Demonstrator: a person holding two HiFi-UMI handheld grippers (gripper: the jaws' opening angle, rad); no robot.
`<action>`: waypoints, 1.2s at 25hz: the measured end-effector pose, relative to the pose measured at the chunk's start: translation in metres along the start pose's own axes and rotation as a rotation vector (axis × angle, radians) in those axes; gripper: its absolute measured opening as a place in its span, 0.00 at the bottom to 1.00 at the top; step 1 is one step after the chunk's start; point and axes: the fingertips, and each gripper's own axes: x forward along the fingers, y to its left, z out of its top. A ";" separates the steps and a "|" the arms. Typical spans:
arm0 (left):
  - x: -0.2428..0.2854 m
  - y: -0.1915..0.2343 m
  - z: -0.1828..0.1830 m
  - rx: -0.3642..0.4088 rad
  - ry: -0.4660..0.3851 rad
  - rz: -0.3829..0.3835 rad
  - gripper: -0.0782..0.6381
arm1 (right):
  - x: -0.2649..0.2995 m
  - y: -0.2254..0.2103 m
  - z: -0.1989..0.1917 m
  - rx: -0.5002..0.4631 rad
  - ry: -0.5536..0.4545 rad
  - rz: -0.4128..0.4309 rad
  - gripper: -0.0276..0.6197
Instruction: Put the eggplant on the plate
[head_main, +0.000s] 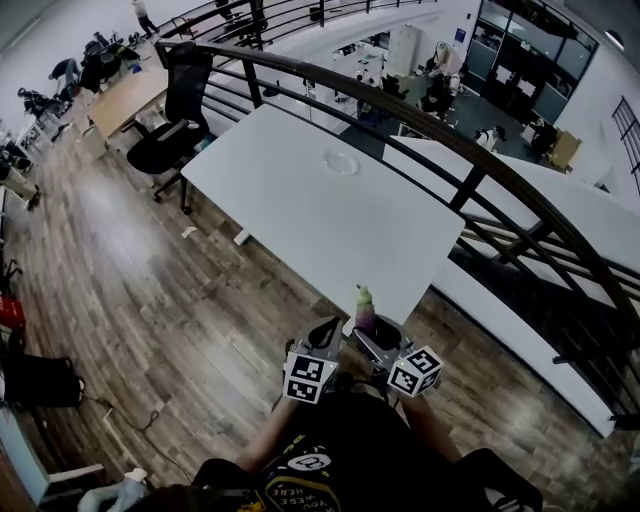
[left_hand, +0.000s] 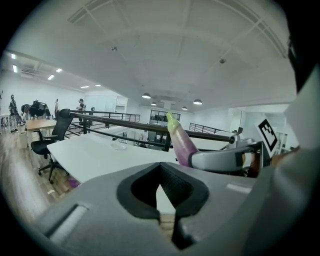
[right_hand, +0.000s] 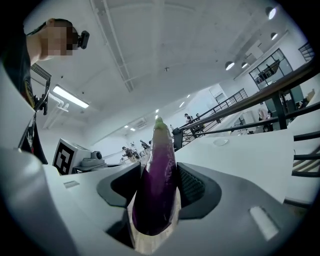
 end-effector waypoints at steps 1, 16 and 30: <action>0.005 0.012 0.003 -0.003 0.002 -0.003 0.12 | 0.011 -0.003 0.002 0.005 0.001 -0.003 0.39; 0.056 0.176 0.050 0.013 -0.015 -0.137 0.12 | 0.169 -0.026 0.043 -0.032 -0.070 -0.154 0.39; 0.106 0.256 0.063 -0.035 0.007 -0.145 0.12 | 0.240 -0.090 0.057 0.000 -0.012 -0.220 0.39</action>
